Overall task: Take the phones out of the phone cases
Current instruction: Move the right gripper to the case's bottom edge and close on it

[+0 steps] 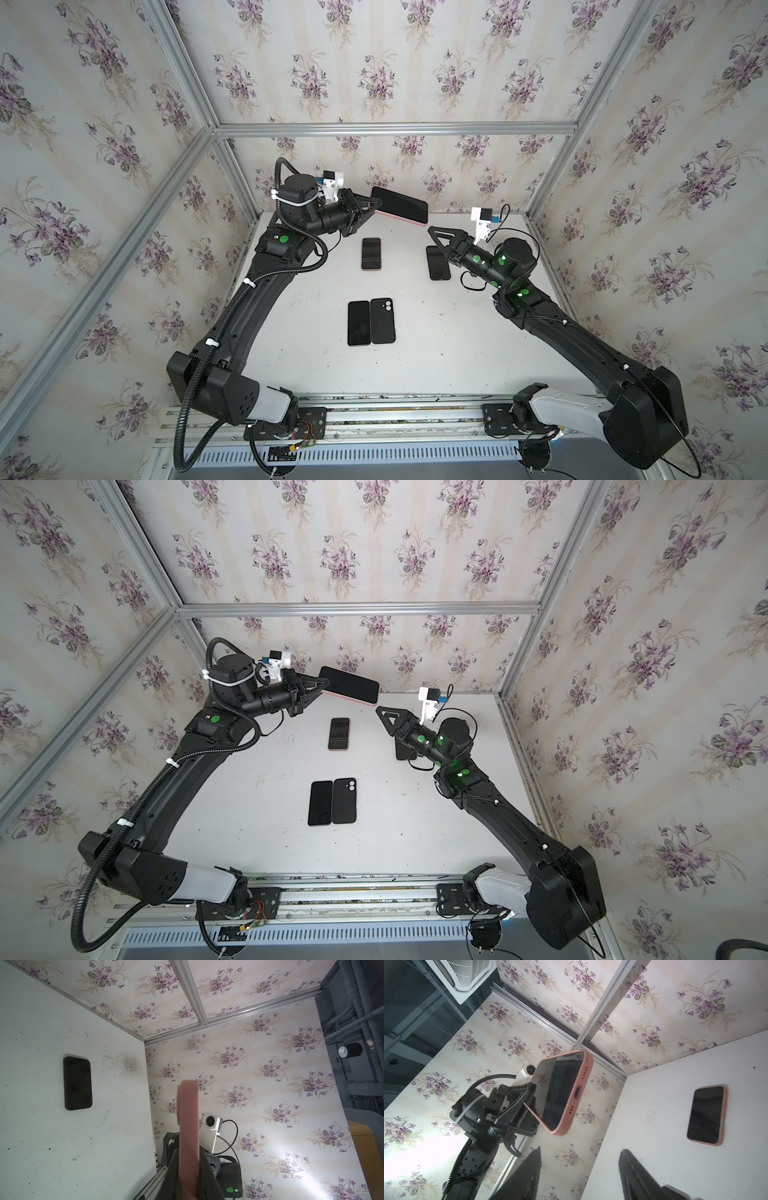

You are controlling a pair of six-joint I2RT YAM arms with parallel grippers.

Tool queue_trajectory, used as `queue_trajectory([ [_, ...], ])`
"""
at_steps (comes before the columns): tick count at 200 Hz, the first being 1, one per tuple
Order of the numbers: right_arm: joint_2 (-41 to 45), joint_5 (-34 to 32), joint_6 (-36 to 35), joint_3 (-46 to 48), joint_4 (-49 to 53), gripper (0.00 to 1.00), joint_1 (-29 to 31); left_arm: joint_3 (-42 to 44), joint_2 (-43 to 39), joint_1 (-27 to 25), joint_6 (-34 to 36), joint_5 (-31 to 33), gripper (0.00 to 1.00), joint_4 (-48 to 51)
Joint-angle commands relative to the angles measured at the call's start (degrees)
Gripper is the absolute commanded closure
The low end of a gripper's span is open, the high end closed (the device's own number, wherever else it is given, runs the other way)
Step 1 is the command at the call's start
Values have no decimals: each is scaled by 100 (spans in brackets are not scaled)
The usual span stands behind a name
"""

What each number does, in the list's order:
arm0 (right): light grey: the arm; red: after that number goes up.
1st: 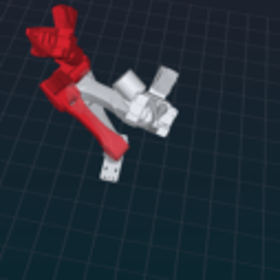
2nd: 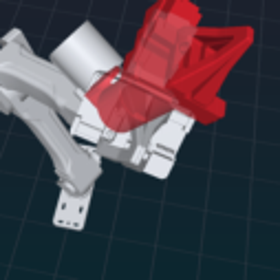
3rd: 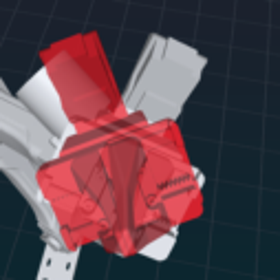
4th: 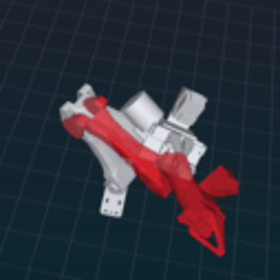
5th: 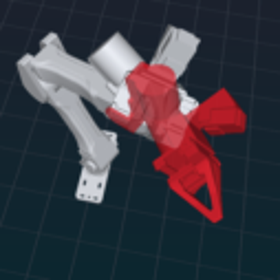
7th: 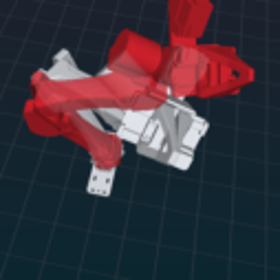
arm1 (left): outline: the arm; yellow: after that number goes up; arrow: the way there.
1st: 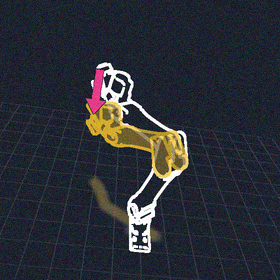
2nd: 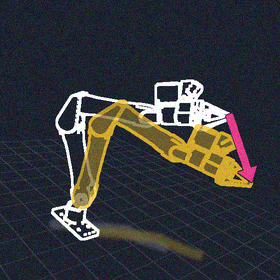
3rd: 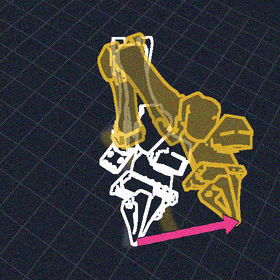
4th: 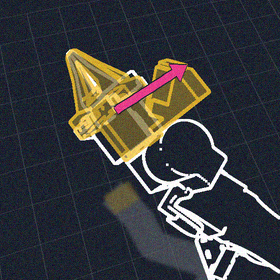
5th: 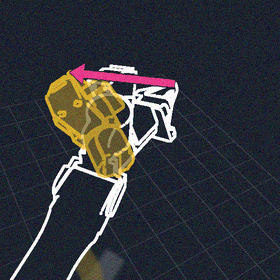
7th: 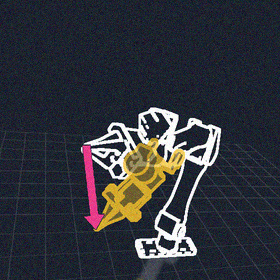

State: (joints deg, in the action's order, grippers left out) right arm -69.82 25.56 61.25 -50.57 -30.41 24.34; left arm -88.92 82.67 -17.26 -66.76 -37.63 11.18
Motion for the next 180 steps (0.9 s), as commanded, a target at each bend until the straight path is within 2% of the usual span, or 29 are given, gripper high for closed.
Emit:
queue_trajectory([
  [1, -141, 111, 375, -127, -850, 42, 18, 40, -76, 3, -138, -107, 100, -694],
  [31, -300, 67, 551, -119, -1138, 51, 34, 168, -106, 3, -145, -143, 100, -805],
  [70, -490, 171, 712, -240, -1408, 57, 27, 307, -142, 3, -122, -130, 100, -929],
  [121, -611, 319, 774, -264, -1460, 72, 28, 390, -120, 3, -188, -96, 100, -1089],
  [145, -640, 345, 774, -257, -1463, 83, 28, 392, -102, 3, -205, -104, 100, -1134],
  [180, -725, 386, 815, -261, -1606, 90, 32, 397, -76, -1, -191, -154, 100, -1221],
])
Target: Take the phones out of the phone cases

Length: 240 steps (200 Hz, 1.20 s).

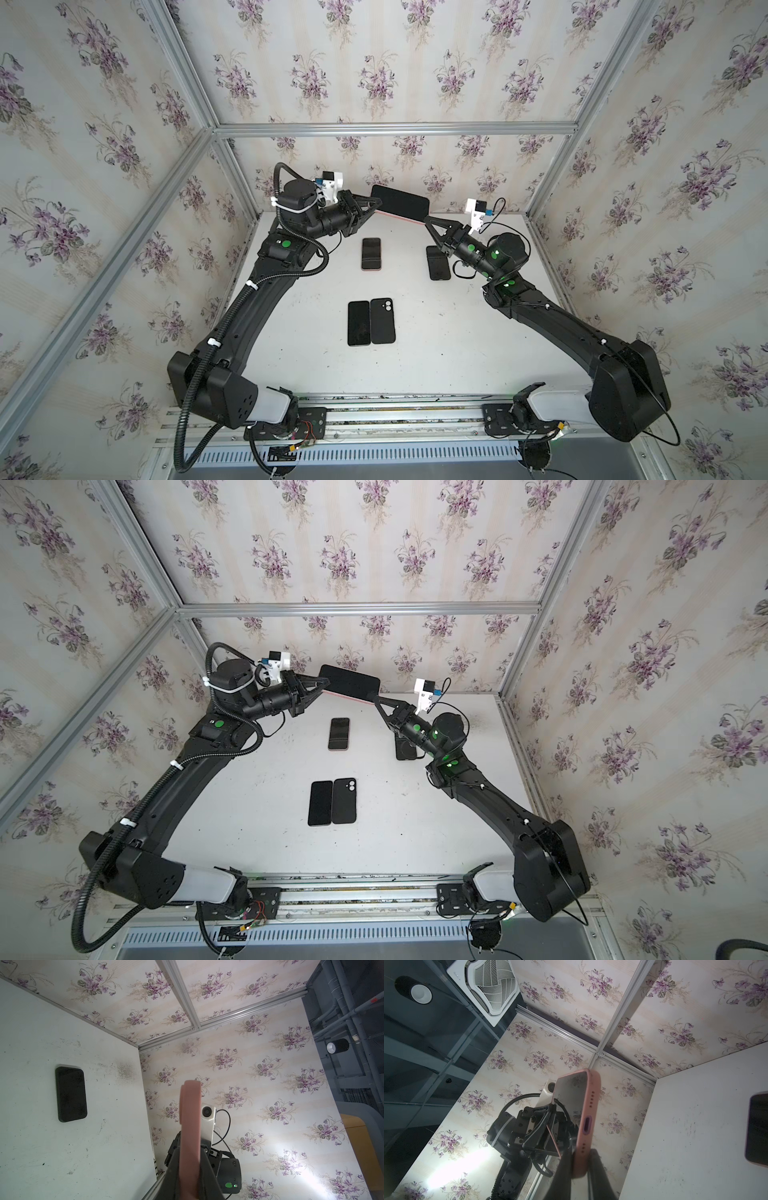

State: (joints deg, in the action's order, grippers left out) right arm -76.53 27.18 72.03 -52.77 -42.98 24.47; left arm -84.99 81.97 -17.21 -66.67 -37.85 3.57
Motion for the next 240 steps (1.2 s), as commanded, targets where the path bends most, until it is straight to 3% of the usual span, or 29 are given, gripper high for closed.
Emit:
queue_trajectory([
  [1, -59, 225, -266, -40, -350, 90, 16, 6, -6, -8, -203, -134, 100, -466],
  [64, -348, 550, 14, -124, -817, 100, 14, 17, 14, -10, -193, -130, 100, -572],
  [110, -815, 1278, 324, 46, -2452, 100, 15, -36, 72, -1, -510, -162, 100, -695],
  [128, -1012, 1536, 109, 216, -3113, 100, 15, -34, 116, -1, -818, -218, 100, -883],
  [184, -1400, 2190, -1142, 86, -3686, 100, -2, 138, 142, -80, -1623, -337, 100, -1556],
  [240, -1948, 2551, -1443, -479, -3735, 100, -93, 384, 38, -107, -1927, -264, 100, -1798],
])
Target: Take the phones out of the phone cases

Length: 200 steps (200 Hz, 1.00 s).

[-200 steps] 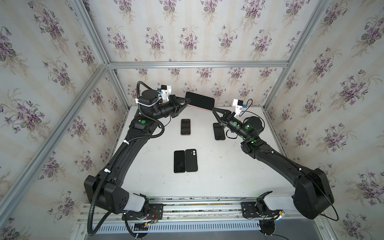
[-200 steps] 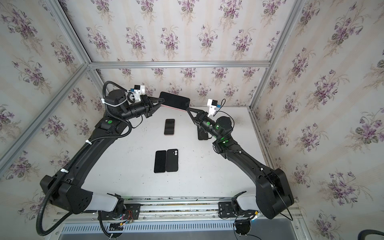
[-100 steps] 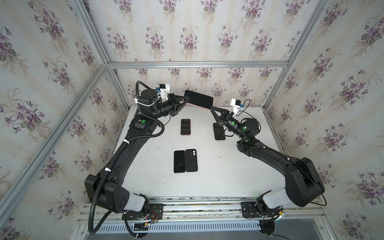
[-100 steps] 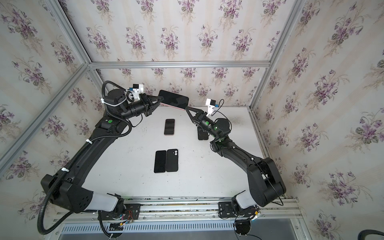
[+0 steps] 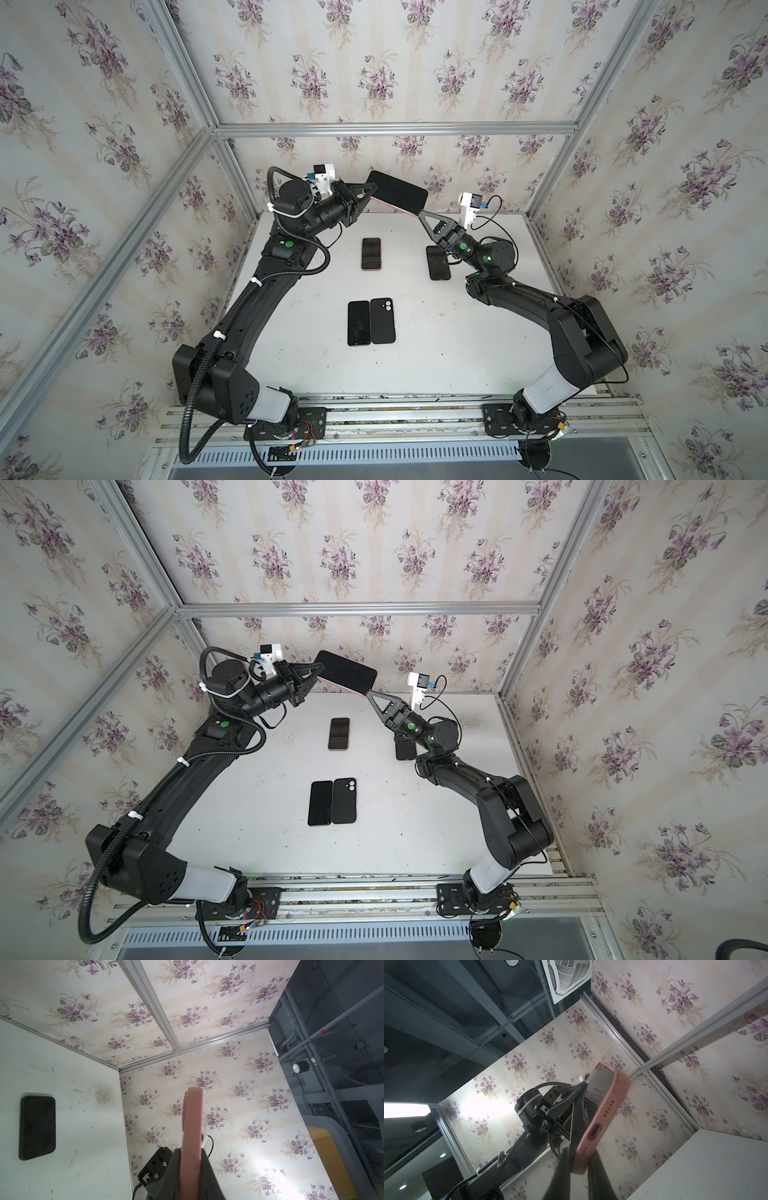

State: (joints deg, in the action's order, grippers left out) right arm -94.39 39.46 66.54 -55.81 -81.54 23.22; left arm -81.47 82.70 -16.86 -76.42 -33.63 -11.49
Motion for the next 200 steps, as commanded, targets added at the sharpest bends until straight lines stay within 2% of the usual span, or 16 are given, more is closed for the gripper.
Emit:
queue_trajectory([
  [1, -169, 1321, -900, -175, 116, 100, 24, 34, -34, -142, -957, -678, 100, -297],
  [29, -272, 1337, -1041, -254, 129, 100, -36, 55, -73, -142, -1061, -601, 100, -381],
  [59, -199, 1258, -1408, -211, 338, 93, -33, -20, -48, -142, -1154, -551, 100, -442],
  [104, 212, 911, -2530, -35, 1230, 94, -41, -148, 25, -150, -1265, -610, 100, -497],
  [126, 358, 648, -2718, 22, 1467, 94, -94, -171, 24, -151, -1241, -661, 100, -495],
  [133, 401, 596, -2644, 103, 1302, 89, -130, -140, 6, -134, -1243, -641, 100, -494],
  [160, 676, 504, -2225, 584, 858, 57, -224, -172, -13, -72, -1177, -626, 100, -509],
  [183, 1230, 277, -2227, 820, 1191, 42, -183, -180, -3, -63, -1059, -592, 100, -441],
  [200, 1613, 193, -2213, 861, 1503, 36, -146, -113, 35, -63, -1059, -603, 100, -489],
])
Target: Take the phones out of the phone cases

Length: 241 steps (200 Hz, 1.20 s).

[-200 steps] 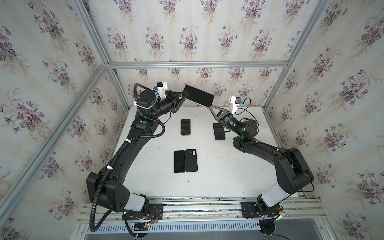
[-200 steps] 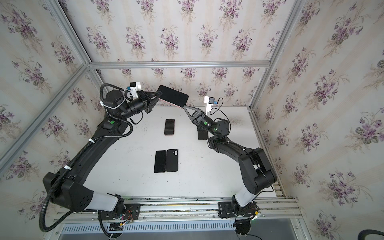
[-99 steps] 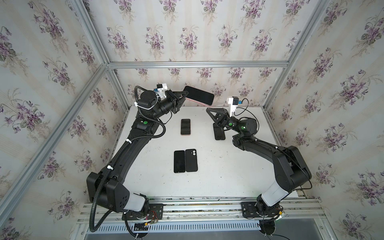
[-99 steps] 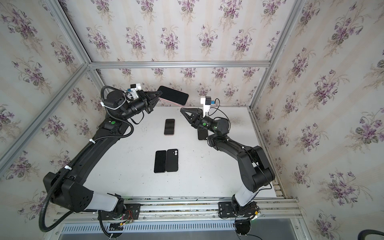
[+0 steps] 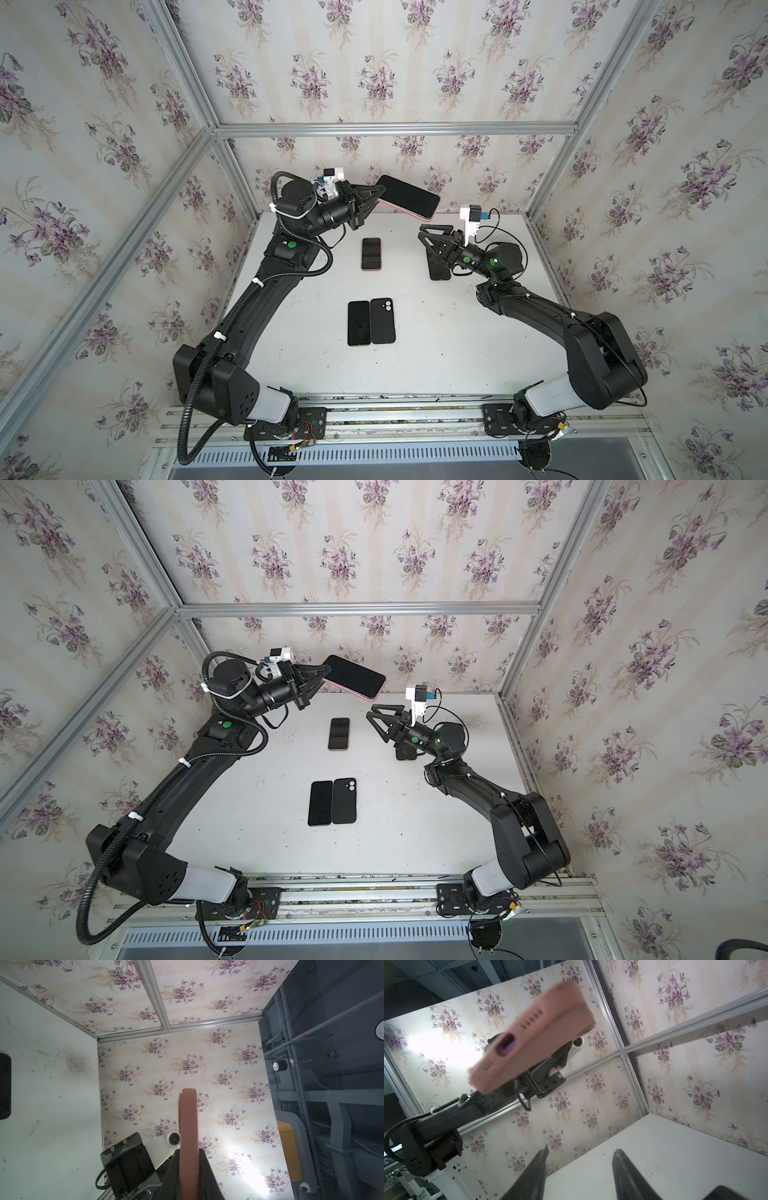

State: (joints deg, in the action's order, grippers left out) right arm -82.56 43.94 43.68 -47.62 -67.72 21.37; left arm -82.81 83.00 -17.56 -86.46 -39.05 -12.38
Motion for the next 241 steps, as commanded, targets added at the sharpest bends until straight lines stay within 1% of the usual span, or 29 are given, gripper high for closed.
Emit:
queue_trajectory([
  [1, 450, -255, 67, 42, 147, 36, 46, 24, 10, 7, -56, -60, 100, -402],
  [19, 749, -304, -15, 9, 547, 32, 70, 15, 53, -2, -55, -84, 100, -449],
  [33, 853, -388, -61, -18, 743, 32, 78, -16, 78, -2, -46, -113, 100, -456],
  [50, 850, -445, -55, -60, 748, 32, 79, -42, 115, -6, -38, -132, 100, -466],
  [83, 703, -443, 126, -187, 631, 35, 91, -49, 146, -53, -46, -175, 100, -528],
  [122, 610, -512, 176, -248, 541, 39, 92, 22, 79, -63, -30, -200, 100, -546],
  [154, 596, -536, 198, -263, 526, 45, 89, 74, 17, -72, -13, -216, 100, -546],
  [176, 575, -501, 276, -266, 397, 45, 88, 108, -18, -72, -3, -207, 100, -546],
  [241, 498, -439, 516, -322, 113, 38, 87, 177, -38, -72, 17, -200, 100, -544],
])
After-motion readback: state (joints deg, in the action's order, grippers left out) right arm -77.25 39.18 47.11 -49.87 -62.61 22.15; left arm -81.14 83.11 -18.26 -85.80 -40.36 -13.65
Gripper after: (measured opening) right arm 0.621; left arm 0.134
